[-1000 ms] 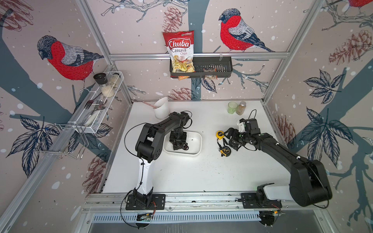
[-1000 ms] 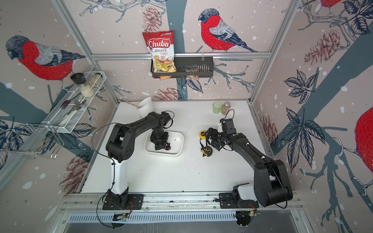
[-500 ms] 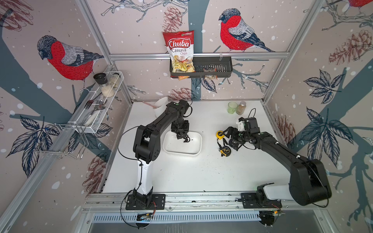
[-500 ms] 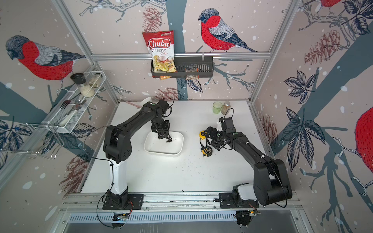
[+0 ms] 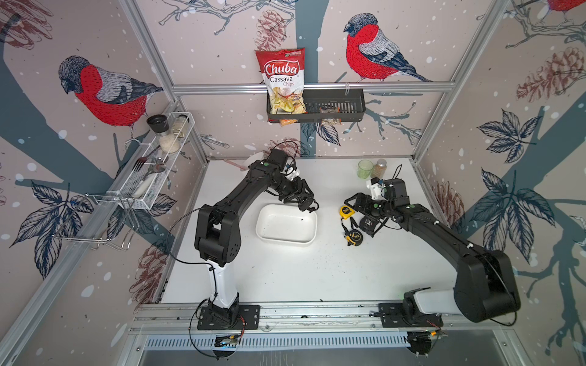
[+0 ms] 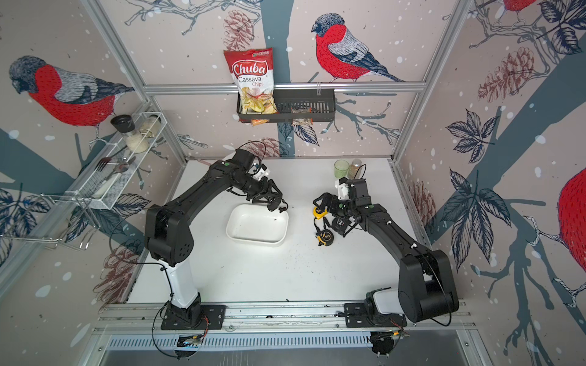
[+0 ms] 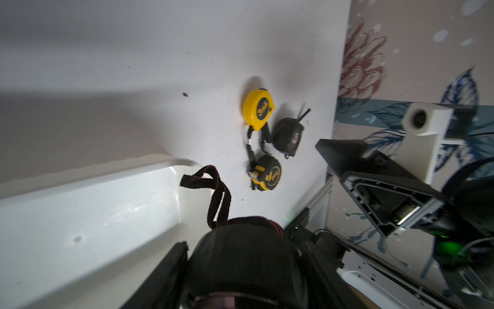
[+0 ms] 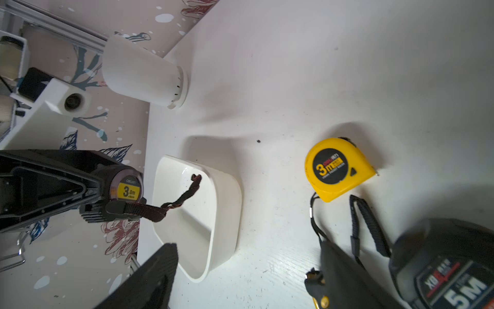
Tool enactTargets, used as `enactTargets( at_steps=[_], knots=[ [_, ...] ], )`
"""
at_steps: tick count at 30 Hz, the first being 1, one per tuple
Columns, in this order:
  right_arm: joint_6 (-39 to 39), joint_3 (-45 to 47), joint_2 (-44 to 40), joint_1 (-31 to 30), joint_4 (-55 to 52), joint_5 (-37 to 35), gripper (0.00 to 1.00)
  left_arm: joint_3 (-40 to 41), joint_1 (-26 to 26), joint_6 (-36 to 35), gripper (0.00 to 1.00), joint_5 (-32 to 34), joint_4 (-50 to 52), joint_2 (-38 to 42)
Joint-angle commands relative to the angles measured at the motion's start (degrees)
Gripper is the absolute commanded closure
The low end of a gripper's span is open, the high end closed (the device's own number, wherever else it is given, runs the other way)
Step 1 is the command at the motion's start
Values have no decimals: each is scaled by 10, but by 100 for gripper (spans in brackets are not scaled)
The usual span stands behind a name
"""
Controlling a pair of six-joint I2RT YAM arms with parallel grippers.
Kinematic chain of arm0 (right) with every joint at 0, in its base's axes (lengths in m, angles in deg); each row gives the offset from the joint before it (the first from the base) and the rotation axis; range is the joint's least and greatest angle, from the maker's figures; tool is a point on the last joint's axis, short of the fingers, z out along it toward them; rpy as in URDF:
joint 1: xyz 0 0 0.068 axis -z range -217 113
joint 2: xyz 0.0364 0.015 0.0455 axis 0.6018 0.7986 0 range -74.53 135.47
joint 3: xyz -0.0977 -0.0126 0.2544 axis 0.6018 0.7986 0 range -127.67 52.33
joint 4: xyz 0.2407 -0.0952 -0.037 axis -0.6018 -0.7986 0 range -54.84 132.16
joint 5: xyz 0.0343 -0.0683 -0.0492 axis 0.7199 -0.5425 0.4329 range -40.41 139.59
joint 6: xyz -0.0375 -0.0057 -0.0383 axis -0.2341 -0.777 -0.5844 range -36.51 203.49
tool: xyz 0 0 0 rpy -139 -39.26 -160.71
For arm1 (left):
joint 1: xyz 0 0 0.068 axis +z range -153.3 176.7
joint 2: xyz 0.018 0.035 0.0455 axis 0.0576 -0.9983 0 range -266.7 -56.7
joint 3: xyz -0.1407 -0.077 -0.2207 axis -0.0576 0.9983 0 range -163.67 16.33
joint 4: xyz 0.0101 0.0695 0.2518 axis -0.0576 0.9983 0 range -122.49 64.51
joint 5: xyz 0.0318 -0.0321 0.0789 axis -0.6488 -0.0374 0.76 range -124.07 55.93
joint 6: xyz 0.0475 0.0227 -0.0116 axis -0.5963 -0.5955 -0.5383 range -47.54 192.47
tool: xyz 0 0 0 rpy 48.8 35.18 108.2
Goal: Take the tape measure out of the storage box
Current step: Place the tape measure at the center of the board.
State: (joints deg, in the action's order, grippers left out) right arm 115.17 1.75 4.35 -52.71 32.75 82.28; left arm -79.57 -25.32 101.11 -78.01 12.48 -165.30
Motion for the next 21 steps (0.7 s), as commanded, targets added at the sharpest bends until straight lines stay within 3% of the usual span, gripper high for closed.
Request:
enactTargets(
  at_steps=[1,6,11,21],
  knots=[
    [6,-10,-2,1,45,66,11,26,0,74,100,-117,-177,21],
    [21,-7,-10,13,73,117,11,42,0,119,100,-158,-285,29],
    [92,19,-25,44,163,182,11,53,0,160,100,-202,-411,45],
    [263,26,-20,58,335,246,11,17,-1,181,100,-226,-504,7]
  ],
)
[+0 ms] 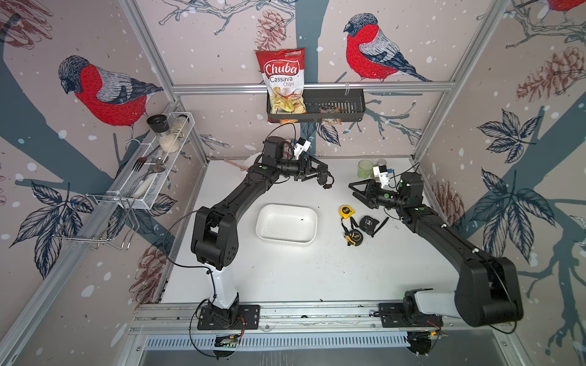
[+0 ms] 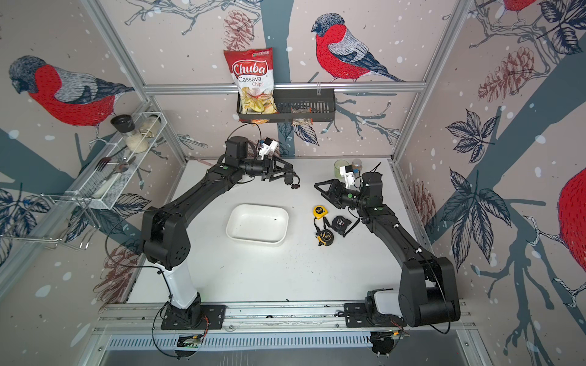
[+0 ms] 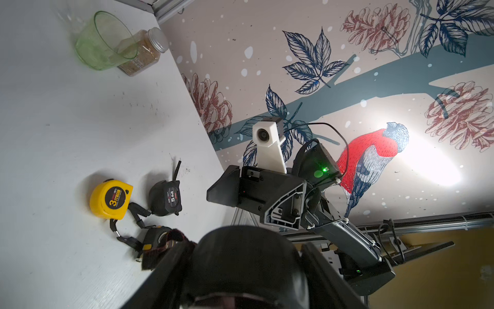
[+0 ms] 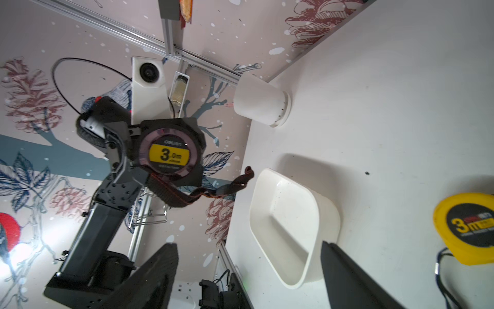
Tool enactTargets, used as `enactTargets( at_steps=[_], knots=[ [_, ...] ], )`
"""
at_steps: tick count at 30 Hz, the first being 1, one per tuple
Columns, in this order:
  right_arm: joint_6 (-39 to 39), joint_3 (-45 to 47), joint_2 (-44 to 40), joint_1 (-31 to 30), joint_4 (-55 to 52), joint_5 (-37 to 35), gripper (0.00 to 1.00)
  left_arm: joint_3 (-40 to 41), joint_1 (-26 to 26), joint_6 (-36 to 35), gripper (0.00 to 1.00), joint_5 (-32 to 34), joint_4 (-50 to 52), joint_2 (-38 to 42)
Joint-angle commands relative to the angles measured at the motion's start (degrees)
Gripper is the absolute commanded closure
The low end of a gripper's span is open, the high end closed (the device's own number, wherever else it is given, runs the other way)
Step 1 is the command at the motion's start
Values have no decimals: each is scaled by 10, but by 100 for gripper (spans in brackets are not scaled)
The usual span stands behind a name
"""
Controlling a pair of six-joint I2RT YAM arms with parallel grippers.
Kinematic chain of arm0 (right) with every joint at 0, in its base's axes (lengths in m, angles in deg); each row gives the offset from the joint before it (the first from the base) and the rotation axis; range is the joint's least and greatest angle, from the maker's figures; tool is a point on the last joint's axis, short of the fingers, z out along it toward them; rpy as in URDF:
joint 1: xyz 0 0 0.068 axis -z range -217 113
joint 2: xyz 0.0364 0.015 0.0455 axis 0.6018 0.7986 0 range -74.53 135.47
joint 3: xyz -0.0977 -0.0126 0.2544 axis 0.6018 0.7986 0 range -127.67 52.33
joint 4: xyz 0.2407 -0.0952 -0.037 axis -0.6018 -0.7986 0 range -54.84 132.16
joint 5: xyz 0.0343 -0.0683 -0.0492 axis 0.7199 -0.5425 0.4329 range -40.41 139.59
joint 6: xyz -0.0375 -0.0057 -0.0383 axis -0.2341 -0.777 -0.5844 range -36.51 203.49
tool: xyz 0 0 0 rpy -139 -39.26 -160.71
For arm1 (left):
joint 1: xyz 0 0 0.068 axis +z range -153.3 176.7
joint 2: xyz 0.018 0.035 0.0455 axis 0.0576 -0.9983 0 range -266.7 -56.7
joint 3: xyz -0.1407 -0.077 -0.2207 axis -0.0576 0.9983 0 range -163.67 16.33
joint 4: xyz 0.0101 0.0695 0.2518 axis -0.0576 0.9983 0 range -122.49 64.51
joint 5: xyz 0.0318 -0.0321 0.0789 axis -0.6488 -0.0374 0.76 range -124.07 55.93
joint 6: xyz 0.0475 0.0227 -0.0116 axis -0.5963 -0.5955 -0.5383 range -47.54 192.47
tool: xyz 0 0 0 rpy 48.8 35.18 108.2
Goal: Take the tape measure out of the storage box
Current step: Place the tape measure at the center of the board.
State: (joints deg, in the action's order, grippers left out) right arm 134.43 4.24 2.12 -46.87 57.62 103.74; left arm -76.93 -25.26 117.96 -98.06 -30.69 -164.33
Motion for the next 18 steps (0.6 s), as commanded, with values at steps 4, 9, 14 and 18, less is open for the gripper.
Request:
enactTargets(
  at_steps=[4,9,14,18],
  knots=[
    [158,12,13,-1,163,44,11,-16,-2,-42,100,-15,-57,1],
    [321,33,33,-1,276,26,11,-13,-2,-68,100,12,-101,0],
    [532,59,62,-12,471,-31,11,-11,-3,-74,100,58,-180,-6],
    [620,54,81,-39,537,-75,11,7,-9,-66,100,87,-256,-5]
  ],
)
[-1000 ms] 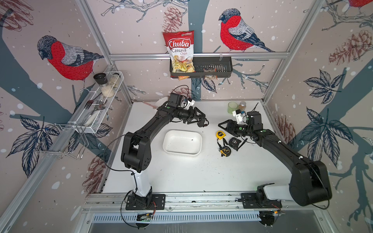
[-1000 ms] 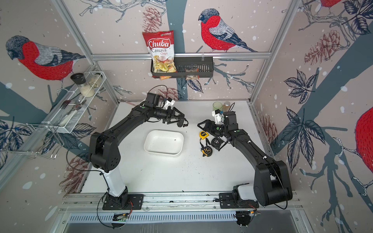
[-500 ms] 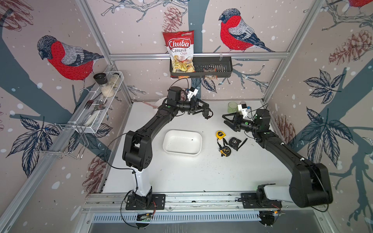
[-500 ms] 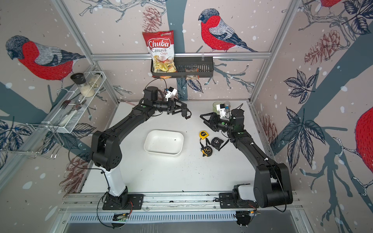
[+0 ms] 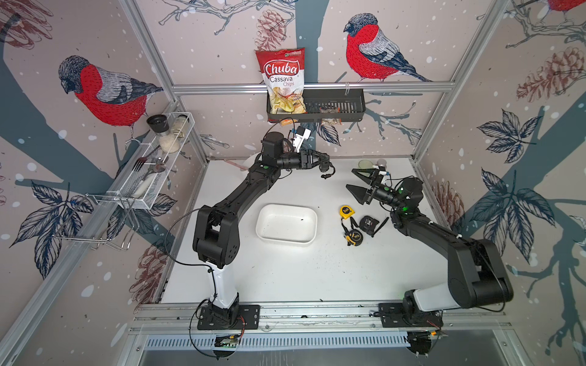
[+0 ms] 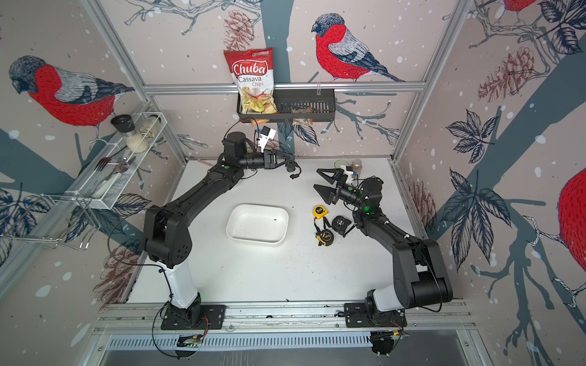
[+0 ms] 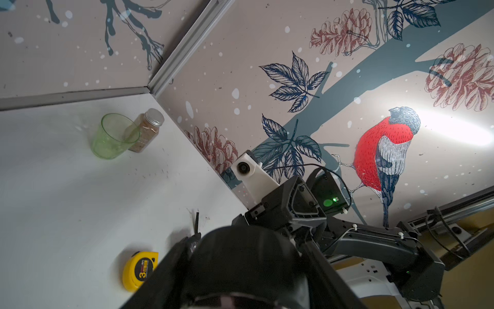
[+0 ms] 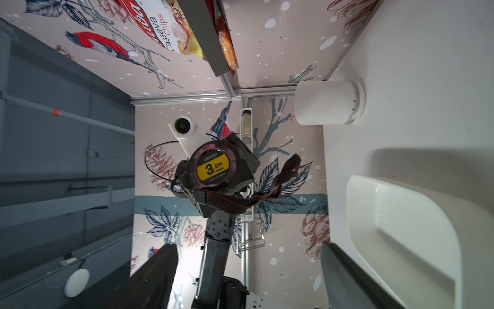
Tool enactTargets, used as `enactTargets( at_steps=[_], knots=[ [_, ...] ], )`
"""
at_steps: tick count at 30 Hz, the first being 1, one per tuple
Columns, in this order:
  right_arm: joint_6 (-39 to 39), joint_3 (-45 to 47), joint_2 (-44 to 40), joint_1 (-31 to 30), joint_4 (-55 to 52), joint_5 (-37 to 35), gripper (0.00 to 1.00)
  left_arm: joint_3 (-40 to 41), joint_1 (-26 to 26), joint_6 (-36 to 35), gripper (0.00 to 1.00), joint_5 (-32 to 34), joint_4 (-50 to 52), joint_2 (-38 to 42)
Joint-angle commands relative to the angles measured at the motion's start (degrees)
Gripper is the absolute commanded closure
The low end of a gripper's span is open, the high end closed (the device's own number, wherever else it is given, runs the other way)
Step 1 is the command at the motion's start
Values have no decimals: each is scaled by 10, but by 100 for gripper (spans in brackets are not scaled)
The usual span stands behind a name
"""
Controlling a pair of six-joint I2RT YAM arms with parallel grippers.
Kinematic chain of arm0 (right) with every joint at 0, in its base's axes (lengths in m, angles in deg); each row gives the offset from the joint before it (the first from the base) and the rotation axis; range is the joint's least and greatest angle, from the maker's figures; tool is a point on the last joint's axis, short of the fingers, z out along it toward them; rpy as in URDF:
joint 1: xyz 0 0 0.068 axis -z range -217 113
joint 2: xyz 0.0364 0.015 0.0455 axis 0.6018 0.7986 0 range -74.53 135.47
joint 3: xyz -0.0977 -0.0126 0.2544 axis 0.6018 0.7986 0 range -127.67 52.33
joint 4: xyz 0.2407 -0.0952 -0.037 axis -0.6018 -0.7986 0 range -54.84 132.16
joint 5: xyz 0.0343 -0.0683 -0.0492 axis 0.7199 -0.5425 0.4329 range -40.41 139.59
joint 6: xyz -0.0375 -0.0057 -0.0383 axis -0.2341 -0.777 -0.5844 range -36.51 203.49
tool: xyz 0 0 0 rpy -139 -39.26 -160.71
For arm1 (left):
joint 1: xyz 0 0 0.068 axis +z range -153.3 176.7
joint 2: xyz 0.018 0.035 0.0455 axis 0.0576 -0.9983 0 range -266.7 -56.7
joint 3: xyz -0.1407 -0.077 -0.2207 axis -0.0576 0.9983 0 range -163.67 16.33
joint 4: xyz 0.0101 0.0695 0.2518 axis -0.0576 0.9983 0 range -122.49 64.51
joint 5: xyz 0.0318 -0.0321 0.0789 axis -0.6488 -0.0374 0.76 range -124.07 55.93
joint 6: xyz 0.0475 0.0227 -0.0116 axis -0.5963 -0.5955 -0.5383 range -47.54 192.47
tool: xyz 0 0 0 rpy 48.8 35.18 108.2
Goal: Take the tape measure out of the storage box
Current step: Place the tape measure at the center of the board.
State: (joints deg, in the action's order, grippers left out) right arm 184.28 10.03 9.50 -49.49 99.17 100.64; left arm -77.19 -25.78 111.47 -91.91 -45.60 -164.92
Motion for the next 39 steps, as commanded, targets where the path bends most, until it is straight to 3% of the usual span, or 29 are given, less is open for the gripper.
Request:
enactTargets(
  at_steps=[1,5,16,22,30,39],
  knots=[
    [133,-13,12,-23,131,-52,11,20,-5,7,100,34,-142,5],
    [158,-55,39,-57,161,-79,10,70,-6,35,100,63,-265,20],
    [238,-44,101,-100,298,-142,10,97,-13,25,100,90,-324,53],
    [274,-93,153,-118,380,-163,10,123,-22,53,100,95,-402,49],
    [310,-134,209,-140,444,-184,11,122,-32,48,100,91,-423,44],
    [318,-142,214,-138,464,-186,13,132,-33,49,100,88,-420,37]
  ],
)
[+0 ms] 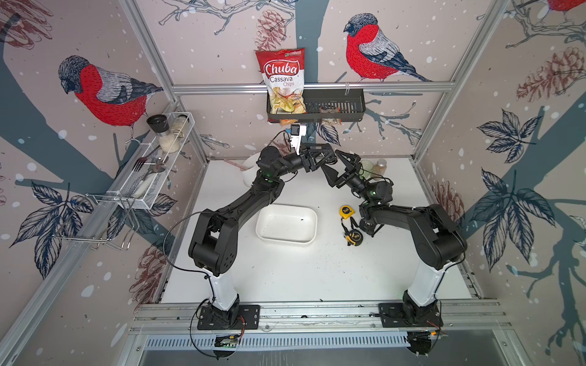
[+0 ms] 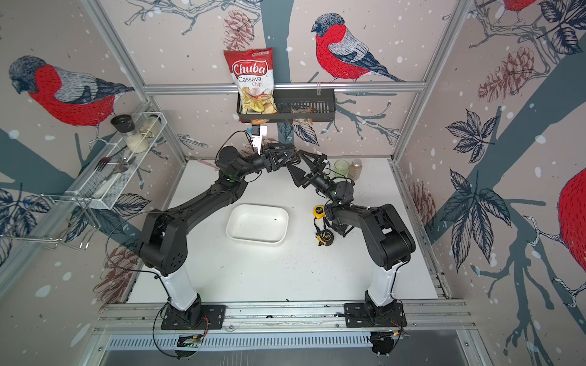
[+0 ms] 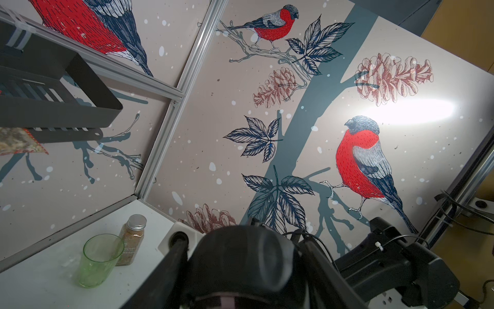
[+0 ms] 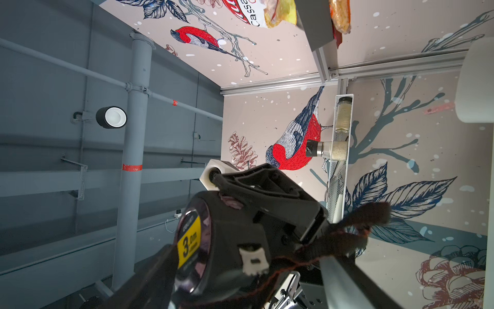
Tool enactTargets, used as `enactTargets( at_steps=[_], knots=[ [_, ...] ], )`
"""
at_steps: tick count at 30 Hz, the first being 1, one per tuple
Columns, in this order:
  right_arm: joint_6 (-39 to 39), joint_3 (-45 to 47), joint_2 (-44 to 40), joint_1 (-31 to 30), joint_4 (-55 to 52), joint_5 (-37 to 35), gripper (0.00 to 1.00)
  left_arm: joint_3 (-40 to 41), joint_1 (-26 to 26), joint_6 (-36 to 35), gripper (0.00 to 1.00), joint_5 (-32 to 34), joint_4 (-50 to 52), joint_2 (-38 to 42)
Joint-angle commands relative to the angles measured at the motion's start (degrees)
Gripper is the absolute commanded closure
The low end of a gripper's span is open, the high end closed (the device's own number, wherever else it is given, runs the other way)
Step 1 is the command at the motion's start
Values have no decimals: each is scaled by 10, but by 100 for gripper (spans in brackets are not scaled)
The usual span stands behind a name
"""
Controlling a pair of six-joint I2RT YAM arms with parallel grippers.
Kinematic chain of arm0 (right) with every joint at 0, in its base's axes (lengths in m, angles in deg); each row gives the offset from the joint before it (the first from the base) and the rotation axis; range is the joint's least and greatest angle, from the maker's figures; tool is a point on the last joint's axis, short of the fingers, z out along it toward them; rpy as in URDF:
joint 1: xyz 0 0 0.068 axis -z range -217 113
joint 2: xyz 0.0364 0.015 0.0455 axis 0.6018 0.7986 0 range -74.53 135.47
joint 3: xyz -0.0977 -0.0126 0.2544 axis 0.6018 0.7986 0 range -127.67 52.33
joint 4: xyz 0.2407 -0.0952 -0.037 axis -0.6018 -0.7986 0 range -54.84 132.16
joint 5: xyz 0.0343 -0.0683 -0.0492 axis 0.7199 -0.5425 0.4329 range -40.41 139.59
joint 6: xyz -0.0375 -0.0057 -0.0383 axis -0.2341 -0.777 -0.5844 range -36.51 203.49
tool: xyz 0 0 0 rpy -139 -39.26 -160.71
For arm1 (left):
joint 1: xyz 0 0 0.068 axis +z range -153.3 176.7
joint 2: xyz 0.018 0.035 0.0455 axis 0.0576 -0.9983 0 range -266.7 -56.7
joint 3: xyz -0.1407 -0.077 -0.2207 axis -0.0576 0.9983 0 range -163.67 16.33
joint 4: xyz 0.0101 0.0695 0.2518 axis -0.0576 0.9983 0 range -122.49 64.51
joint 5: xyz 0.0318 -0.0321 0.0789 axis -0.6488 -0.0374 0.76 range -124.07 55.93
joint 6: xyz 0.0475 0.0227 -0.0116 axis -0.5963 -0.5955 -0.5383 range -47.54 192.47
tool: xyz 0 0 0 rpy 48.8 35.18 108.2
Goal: Take the tape measure out of the storage box
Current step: Place the tape measure at the center of the board.
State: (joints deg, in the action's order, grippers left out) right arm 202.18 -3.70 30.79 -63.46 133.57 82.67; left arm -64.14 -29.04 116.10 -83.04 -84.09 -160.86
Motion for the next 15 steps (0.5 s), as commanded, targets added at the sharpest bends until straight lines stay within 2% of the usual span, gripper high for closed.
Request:
enactTargets(
  at_steps=[1,11,15],
  knots=[
    [139,-5,-1,2,121,-7,14,2,0,1,100,-1,-34,-4],
    [141,-17,-2,4,126,0,21,-2,1,3,100,-10,-35,-24],
    [141,-23,-1,6,128,2,31,5,1,6,100,-12,-39,-23]
  ],
)
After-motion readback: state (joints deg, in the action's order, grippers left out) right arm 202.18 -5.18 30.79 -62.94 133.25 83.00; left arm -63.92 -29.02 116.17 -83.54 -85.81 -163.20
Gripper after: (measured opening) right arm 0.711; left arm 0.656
